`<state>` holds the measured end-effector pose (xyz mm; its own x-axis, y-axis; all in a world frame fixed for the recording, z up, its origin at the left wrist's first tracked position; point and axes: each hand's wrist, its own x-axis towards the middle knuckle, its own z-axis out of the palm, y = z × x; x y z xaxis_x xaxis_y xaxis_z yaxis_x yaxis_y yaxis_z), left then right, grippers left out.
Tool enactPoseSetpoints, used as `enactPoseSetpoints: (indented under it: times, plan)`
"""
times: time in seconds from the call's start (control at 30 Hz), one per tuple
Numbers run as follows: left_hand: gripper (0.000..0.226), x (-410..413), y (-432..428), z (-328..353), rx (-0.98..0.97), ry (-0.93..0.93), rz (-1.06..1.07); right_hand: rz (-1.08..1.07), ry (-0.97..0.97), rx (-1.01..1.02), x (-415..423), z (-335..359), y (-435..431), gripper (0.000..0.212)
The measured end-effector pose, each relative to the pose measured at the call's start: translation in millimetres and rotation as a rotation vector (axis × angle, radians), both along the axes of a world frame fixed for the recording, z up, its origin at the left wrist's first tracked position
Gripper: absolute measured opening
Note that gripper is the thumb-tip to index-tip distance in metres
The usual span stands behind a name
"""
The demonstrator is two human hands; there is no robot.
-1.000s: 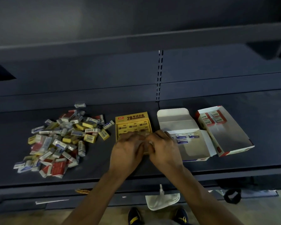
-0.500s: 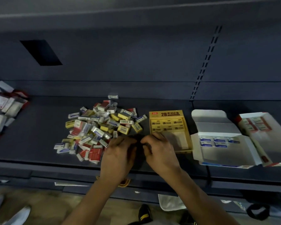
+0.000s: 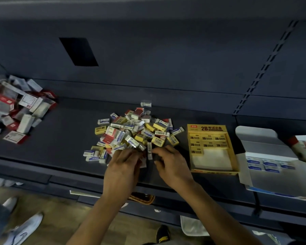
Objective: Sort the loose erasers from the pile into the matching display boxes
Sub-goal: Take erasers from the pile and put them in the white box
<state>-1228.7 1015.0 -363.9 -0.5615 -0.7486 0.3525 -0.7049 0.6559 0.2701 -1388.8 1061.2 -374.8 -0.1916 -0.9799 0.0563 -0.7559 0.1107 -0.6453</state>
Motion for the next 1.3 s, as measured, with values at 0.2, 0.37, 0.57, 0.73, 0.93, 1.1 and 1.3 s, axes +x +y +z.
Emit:
enactPoseSetpoints:
  times: [0.2,0.37,0.57,0.73,0.93,1.1,1.3]
  plan:
    - [0.028,-6.4,-6.2,-1.9,-0.046,0.032,-0.04,0.022,0.169,-0.014,9.6,-6.0,-10.5,0.04]
    - [0.023,-10.7,-10.4,-2.0,-0.071,0.017,-0.04,-0.043,0.206,0.004,10.3,-7.5,-19.0,0.039]
    - [0.031,-9.0,-15.3,-7.0,-0.023,0.017,0.001,-0.078,0.151,-0.055,7.4,-12.3,-22.3,0.032]
    - [0.033,-9.2,-15.8,-5.1,0.016,0.046,0.009,-0.129,0.012,-0.132,1.8,-11.6,-14.4,0.036]
    - [0.031,-10.5,-16.2,0.0,0.015,0.051,-0.009,-0.217,-0.253,-0.086,-15.7,4.3,-3.3,0.028]
    - [0.028,-16.8,-13.7,1.7,-0.021,0.05,-0.038,-0.26,-0.464,-0.049,-26.9,17.1,5.5,0.028]
    - [0.027,-38.2,-7.5,4.0,-0.002,0.087,-0.082,-0.26,-0.414,-0.082,-37.5,24.1,20.3,0.033]
